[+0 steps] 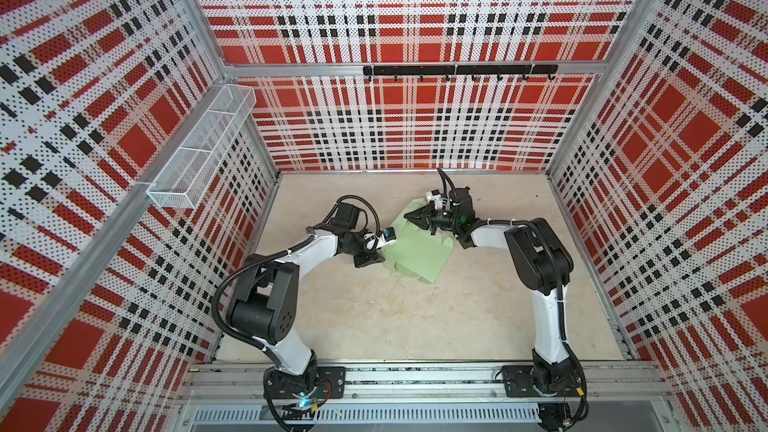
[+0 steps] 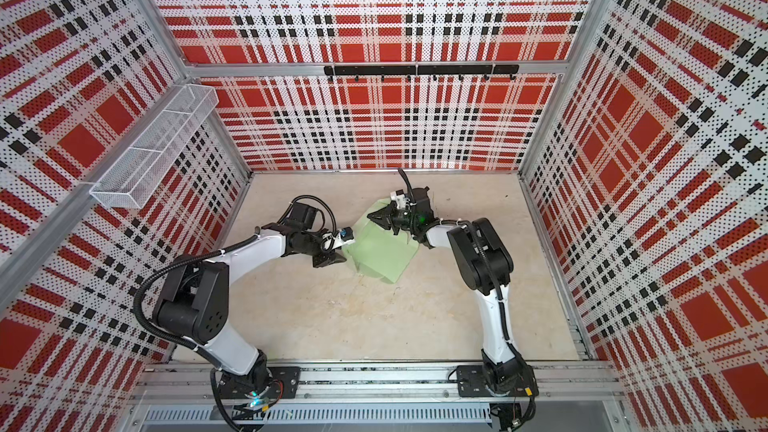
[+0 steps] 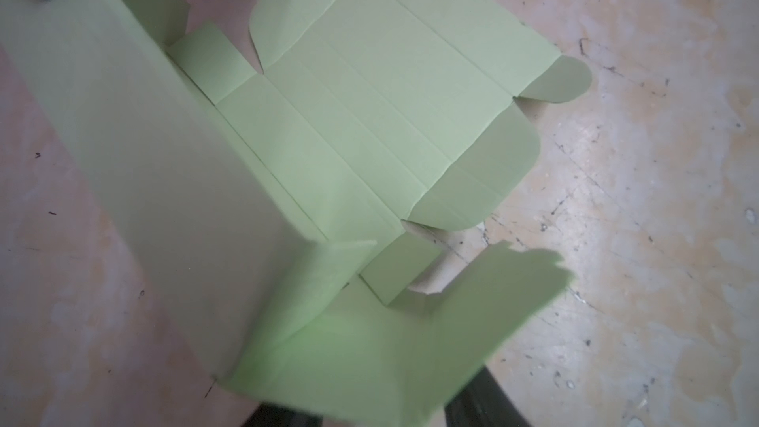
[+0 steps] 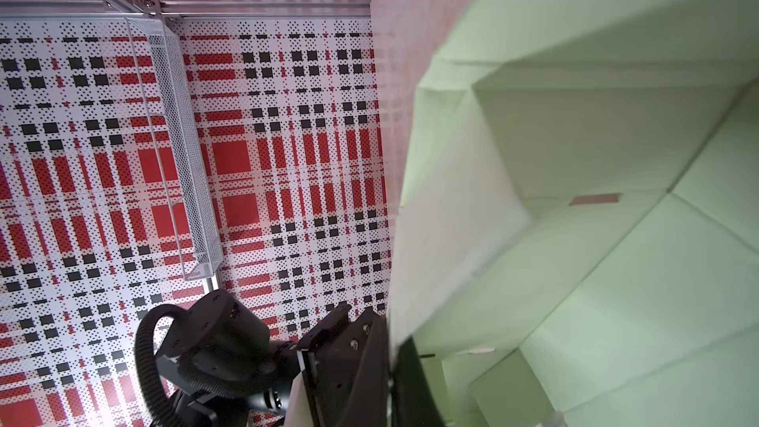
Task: Fold the paper box
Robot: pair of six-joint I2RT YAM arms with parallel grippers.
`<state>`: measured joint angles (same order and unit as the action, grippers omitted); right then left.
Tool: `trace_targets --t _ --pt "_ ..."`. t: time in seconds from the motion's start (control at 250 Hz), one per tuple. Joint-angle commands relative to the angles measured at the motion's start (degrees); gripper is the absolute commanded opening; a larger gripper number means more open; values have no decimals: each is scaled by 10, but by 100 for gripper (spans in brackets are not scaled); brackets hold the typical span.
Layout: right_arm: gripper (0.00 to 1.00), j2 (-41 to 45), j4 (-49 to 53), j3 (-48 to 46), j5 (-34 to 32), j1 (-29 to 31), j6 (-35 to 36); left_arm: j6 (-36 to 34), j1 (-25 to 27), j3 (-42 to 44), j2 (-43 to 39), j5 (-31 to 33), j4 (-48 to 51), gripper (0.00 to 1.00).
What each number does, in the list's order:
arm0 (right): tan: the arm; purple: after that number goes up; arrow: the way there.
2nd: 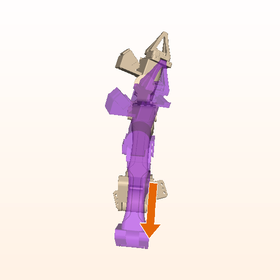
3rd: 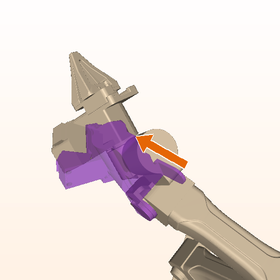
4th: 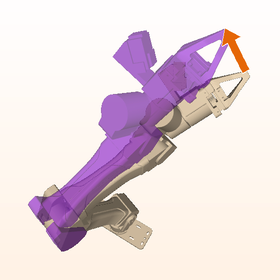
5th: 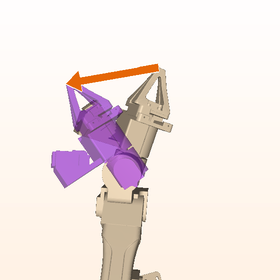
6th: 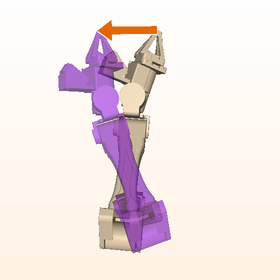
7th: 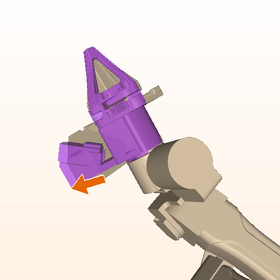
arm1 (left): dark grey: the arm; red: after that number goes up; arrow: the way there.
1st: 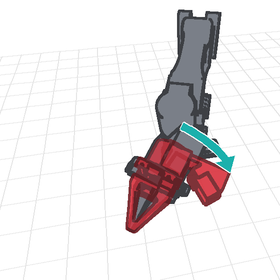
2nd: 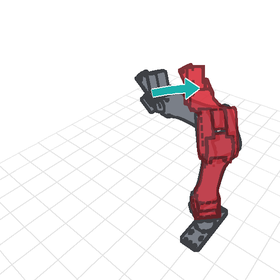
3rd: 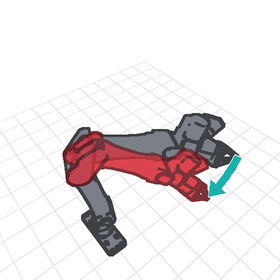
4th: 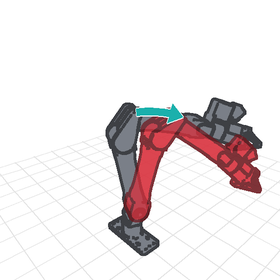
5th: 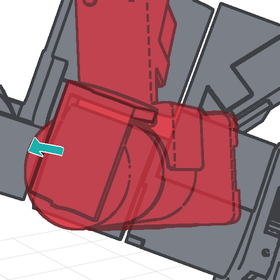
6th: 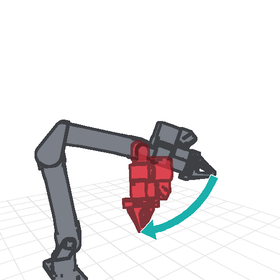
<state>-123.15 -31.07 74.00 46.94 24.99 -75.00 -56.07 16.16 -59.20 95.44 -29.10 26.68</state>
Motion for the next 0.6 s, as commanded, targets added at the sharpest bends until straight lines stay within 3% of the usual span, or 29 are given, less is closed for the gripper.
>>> trace_targets --t 0.0,0.272,0.436,0.596 --pt "0 -17 -36 -9 -5 -3 1 76 7 -10 -1 -10 -10 47" --pt "0 -18 -54 -19 -11 -3 -5 185 39 64 -30 31 -138 52" --pt "0 -19 -61 -28 -13 -5 -7 177 36 78 -38 2 -142 59" --pt "0 -14 -52 -28 -15 -5 -3 218 16 82 -37 -54 -168 65"
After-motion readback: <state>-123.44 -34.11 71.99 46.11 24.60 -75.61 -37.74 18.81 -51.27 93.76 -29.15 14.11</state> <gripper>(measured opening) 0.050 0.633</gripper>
